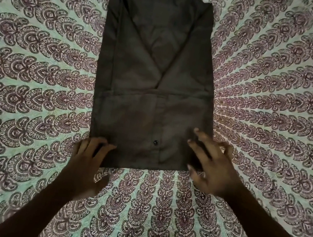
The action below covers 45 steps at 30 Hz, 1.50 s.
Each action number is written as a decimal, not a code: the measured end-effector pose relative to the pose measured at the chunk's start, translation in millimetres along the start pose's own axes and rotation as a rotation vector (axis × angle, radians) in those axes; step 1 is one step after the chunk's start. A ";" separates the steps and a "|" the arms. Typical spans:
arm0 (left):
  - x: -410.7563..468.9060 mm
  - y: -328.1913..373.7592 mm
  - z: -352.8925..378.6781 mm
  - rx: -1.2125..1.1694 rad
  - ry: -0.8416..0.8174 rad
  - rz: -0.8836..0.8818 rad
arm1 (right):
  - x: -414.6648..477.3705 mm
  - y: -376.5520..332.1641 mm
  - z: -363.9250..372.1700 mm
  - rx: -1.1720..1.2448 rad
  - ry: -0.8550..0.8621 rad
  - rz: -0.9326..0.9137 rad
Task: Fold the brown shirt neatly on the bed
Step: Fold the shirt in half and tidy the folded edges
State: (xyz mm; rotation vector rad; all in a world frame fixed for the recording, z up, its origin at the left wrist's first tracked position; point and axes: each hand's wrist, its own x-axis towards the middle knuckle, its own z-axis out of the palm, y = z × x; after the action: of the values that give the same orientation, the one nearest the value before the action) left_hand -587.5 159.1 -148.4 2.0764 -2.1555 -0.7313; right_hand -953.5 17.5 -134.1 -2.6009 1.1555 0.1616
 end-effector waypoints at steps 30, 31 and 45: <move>333.9 -45.4 -204.1 0.025 0.454 -0.208 | 347.5 119.6 -147.1 0.454 0.566 0.233; 345.4 -53.7 -205.6 0.027 0.439 -0.217 | 362.8 122.4 -150.3 0.432 0.549 0.243; 324.3 -26.0 -109.7 0.075 0.311 -0.194 | 373.1 71.3 -104.9 -0.023 0.568 0.183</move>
State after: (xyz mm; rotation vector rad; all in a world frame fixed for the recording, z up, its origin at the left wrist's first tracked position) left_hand -553.0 -182.5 -150.9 2.2810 -1.8627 -0.3148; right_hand -757.2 -324.2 -130.9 -2.6332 1.5746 -0.5655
